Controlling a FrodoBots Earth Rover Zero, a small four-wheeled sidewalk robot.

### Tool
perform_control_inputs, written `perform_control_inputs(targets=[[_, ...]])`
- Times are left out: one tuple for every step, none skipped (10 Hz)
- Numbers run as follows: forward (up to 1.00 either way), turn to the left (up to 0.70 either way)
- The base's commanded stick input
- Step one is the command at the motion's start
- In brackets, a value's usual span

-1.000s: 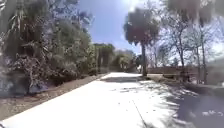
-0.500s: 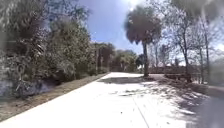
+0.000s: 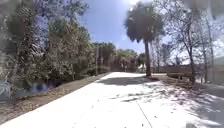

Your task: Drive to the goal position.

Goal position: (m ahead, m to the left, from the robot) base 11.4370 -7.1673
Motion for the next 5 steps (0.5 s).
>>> perform_control_inputs(targets=[[0.70,0.00],[0.70,0.00],[0.70,0.00],[0.70,0.00],[0.70,0.00]])
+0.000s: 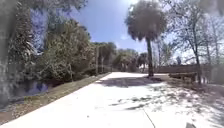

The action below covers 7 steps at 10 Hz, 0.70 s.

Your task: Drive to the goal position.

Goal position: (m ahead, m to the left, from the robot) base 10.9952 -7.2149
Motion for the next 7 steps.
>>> perform_control_inputs(targets=[[0.70,0.00],[0.70,0.00],[0.70,0.00],[0.70,0.00],[0.70,0.00],[0.70,0.00],[0.70,0.00]])
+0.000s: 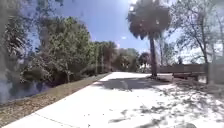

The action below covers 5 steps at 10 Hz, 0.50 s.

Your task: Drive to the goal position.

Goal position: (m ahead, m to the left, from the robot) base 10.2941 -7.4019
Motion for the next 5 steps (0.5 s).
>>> perform_control_inputs(targets=[[0.70,0.00],[0.70,0.00],[0.70,0.00],[0.70,0.00],[0.70,0.00]])
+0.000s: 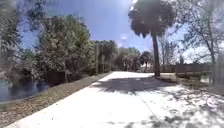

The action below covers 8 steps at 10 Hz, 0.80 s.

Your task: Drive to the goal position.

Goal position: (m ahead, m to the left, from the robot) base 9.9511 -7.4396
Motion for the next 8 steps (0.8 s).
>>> perform_control_inputs(targets=[[0.70,0.00],[0.70,0.00],[0.70,0.00],[0.70,-0.02],[0.70,-0.21],[0.70,-0.32],[0.70,-0.35],[0.70,0.00]])
